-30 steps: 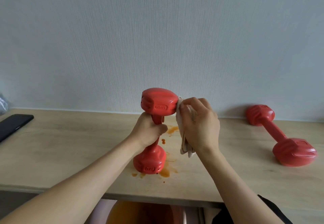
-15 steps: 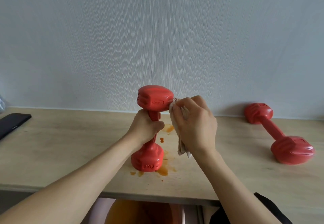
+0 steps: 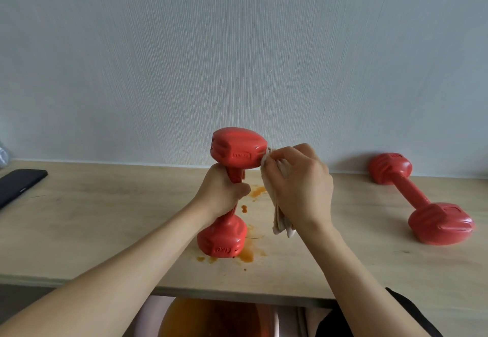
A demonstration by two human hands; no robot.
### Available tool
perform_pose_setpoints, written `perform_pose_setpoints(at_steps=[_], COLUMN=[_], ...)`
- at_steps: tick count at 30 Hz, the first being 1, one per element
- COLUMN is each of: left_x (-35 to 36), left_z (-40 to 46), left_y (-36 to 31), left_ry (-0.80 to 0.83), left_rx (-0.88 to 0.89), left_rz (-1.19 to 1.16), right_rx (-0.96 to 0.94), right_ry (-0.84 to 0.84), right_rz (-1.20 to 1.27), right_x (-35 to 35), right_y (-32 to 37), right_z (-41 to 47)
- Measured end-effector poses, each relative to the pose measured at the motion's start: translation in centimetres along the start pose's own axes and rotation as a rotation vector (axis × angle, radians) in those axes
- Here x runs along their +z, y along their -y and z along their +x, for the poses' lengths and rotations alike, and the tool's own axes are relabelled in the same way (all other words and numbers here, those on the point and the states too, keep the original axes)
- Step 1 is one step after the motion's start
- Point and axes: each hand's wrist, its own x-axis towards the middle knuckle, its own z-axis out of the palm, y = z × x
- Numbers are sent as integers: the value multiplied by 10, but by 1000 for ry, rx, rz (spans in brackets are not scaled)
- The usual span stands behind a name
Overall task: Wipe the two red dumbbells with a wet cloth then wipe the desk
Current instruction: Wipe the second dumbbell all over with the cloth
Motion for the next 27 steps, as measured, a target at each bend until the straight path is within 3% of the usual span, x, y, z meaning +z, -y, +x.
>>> perform_pose_setpoints(at_steps=[3, 11, 18, 27], left_x=[-1, -2, -2, -3], left_z=[-1, 0, 5, 1], left_y=[-1, 5, 9, 6], left_ry=[-15, 84, 8, 105], left_rx=[-15, 42, -23, 53], left_rz=[15, -67, -59, -54], right_rx=[-27, 147, -144, 57], right_ry=[-27, 87, -84, 52], right_rz=[22, 138, 172, 332], right_x=[0, 10, 12, 21], right_y=[6, -13, 17, -7], right_z=[-5, 4, -12, 16])
